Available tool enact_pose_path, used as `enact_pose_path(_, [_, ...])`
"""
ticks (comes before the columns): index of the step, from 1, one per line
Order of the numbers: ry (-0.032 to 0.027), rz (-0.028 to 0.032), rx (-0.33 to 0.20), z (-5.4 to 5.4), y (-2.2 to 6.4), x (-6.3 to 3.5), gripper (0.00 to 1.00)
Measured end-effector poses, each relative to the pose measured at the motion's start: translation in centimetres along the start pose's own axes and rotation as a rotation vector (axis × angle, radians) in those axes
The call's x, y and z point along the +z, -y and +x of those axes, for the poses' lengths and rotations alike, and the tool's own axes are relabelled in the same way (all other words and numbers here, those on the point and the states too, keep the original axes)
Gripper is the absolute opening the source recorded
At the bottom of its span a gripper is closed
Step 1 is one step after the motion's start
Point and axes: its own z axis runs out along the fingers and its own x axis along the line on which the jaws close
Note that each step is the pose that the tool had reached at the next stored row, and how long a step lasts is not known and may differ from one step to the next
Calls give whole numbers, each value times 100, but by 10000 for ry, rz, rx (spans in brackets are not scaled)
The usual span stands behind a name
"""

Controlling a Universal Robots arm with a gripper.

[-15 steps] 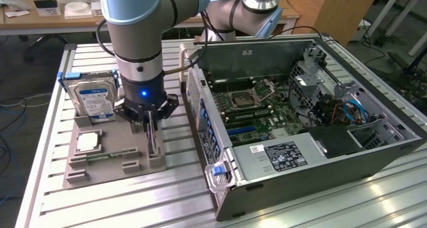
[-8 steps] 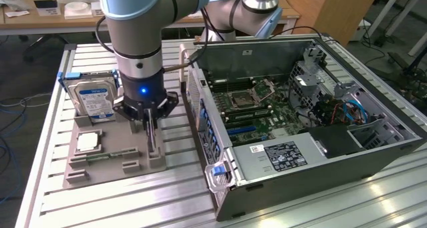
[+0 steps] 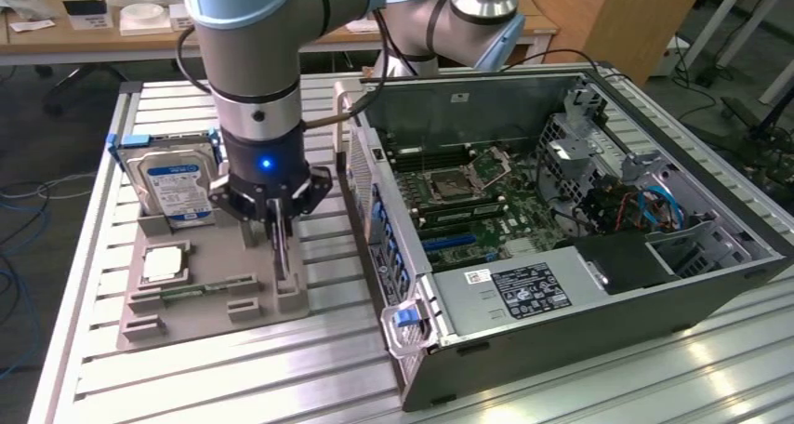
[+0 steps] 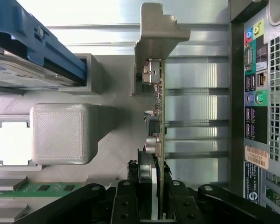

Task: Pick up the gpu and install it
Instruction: 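Pick up the gpu and move the gpu toward the slot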

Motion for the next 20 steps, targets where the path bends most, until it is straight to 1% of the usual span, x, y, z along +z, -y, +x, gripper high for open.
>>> enact_pose_path(10, [0, 0, 1, 0, -3, -73, 28])
enact_pose_path(20, [0, 0, 0, 1, -9, -202, 28])
